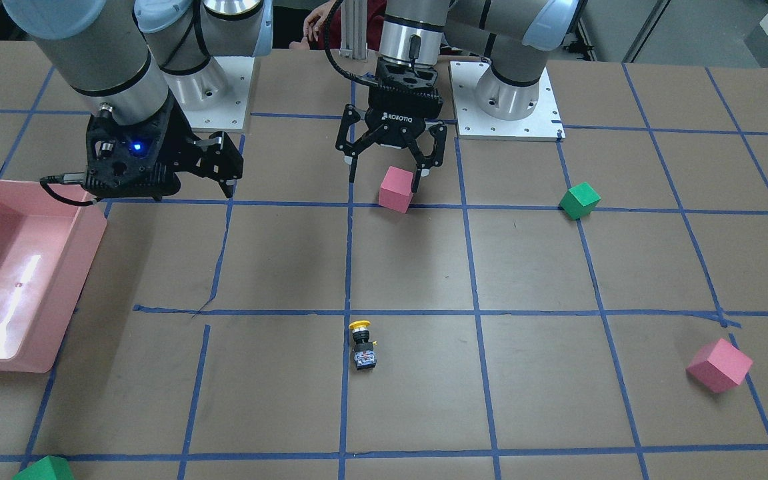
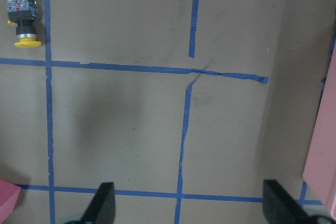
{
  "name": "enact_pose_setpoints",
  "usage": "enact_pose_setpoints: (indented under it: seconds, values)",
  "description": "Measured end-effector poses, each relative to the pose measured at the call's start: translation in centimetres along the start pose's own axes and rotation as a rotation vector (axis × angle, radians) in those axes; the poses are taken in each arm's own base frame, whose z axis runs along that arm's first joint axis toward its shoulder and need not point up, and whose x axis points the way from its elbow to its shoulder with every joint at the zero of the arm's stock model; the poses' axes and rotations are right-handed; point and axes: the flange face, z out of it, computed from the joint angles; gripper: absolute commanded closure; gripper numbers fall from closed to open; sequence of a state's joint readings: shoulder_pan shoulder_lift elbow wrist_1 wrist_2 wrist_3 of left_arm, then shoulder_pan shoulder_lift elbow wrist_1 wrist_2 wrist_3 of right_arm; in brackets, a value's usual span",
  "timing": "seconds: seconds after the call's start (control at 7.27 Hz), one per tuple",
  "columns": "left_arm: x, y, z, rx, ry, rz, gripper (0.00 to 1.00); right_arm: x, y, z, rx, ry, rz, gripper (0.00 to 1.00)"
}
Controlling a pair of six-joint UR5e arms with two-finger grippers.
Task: Align button upright
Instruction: 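Raise the right gripper away while the left gripper reaches over the button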
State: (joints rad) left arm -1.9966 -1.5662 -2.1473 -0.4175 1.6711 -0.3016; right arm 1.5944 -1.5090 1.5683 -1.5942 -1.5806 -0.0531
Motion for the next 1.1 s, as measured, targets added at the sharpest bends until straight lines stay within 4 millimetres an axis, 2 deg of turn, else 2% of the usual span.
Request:
enact_pose_setpoints:
  seconds: [0.28, 0.41, 0.55, 0.83, 1.1]
  values:
    - [-1.4, 0.3, 3.9, -0.05, -0.038, 0.026, 0.01, 0.2, 0.5, -0.7, -0.032, 0.01, -0.009, 0.0]
    - [-1.6, 0.2, 6.2, -0.083, -0.054, 0.027, 0.08, -0.1, 0.7, -1.0, -0.046, 0.003, -0.008, 0.0]
    - [-1.4, -0.2, 8.4, -0.106, -0.064, 0.01, 0.08, -0.3, 0.8, -0.8, -0.059, -0.001, -0.008, 0.0]
    - [-0.5, -2.5, 12.8, -0.096, -0.069, -0.091, 0.08, -0.4, 0.7, -0.1, -0.077, -0.004, -0.011, 0.0]
    - [-0.1, -3.1, 16.9, -0.014, -0.051, -0.131, 0.08, -0.5, 0.7, -0.1, -0.079, -0.007, -0.013, 0.0]
